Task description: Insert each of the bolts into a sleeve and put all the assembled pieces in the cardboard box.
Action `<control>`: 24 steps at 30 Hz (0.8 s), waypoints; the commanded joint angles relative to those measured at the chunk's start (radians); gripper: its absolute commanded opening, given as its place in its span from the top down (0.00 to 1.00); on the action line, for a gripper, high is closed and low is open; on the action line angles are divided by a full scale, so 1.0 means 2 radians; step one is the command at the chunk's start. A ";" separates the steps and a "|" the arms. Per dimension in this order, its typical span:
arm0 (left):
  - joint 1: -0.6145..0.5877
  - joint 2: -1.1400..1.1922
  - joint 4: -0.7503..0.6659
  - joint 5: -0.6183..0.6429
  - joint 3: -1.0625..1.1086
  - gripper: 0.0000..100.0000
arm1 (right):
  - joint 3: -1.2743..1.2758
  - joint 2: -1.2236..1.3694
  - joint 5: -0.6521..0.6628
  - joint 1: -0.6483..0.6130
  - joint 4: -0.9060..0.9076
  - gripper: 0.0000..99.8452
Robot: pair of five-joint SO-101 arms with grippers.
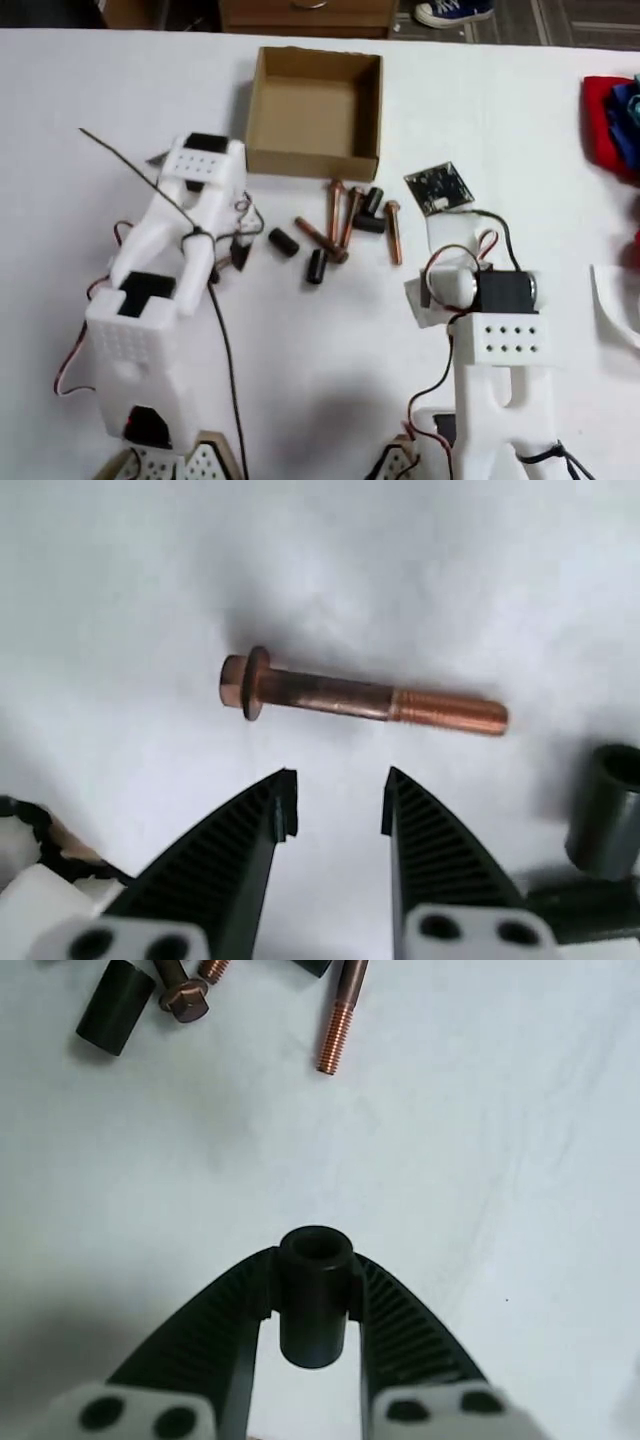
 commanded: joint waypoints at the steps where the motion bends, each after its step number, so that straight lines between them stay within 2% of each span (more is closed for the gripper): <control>1: -0.025 -0.029 -0.032 0.025 0.016 0.84 | -0.004 -0.020 0.004 0.005 -0.006 0.98; 4: -0.044 -0.029 -0.070 0.030 0.031 0.84 | -0.004 -0.020 0.004 0.005 -0.006 0.98; 11: -0.045 -0.031 -0.136 0.029 0.046 0.84 | -0.004 -0.020 0.004 0.005 -0.006 0.98; 16: -0.043 -0.031 -0.143 0.033 0.046 0.84 | -0.004 -0.020 0.004 0.005 -0.006 0.98; 21: -0.046 -0.031 -0.143 0.086 0.043 0.84 | -0.004 -0.020 0.004 0.002 -0.007 0.98; 24: -0.050 -0.034 -0.140 0.095 0.029 0.84 | -0.003 -0.019 0.004 0.005 -0.013 0.98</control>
